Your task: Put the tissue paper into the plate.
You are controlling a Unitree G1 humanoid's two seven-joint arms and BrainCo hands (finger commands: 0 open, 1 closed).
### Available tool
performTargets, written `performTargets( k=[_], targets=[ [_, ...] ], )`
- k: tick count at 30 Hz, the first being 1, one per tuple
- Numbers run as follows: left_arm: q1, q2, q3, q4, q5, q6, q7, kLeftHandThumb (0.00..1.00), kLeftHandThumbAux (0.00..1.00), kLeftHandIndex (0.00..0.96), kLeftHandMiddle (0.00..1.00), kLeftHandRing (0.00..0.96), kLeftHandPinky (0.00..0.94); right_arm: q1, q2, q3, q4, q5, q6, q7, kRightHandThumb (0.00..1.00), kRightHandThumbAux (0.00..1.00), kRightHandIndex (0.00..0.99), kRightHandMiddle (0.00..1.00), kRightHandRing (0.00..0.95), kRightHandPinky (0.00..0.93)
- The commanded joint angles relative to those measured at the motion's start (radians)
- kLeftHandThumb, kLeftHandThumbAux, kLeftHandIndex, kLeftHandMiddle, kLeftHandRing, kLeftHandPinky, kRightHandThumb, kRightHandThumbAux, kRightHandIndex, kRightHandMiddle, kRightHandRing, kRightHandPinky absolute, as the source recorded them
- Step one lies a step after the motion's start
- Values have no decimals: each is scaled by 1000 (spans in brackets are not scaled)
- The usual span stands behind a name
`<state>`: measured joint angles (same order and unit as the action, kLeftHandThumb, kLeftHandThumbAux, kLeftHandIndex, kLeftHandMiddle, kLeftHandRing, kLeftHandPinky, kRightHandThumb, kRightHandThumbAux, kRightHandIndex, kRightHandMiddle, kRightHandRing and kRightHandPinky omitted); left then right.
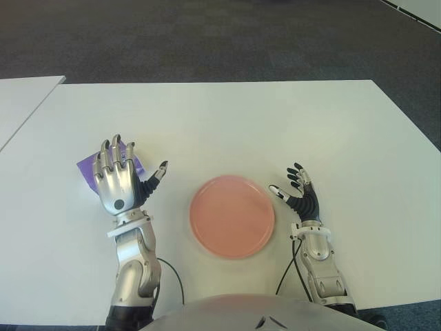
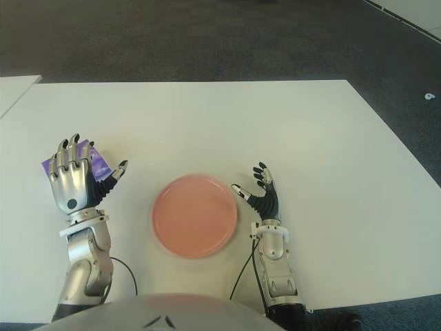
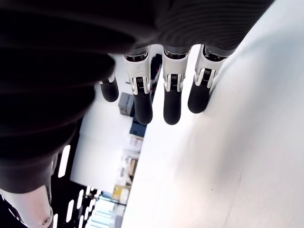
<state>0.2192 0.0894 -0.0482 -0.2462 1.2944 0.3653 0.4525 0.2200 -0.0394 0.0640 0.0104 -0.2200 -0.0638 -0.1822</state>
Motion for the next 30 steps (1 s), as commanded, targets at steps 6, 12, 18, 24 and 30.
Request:
performTargets(
  k=[6,12,18,24,30],
  targets=[
    [-58,70,-1,58,-21,56,-64,375,244,176,78,0,0,22,1,1,67,17,40,26,481,688,70,220,189,150],
    [-80,109,-7,85,-42,56,-56,372,228,170,76,0,0,10,-1,-4,85,23,35,26,476,689,70,220,189,150],
    [-103,124,-8,124,-76,61,-36,370,221,176,77,8,0,2,-3,-7,101,25,29,27,472,685,68,219,188,152],
    [-143,119,-6,189,-105,91,-17,382,235,176,81,16,0,-24,-7,-9,152,21,11,23,466,674,71,219,190,160],
    [-190,135,-7,258,-125,117,-6,383,253,189,82,13,0,-58,-5,-10,213,22,-14,19,467,673,71,221,193,164]
  ],
)
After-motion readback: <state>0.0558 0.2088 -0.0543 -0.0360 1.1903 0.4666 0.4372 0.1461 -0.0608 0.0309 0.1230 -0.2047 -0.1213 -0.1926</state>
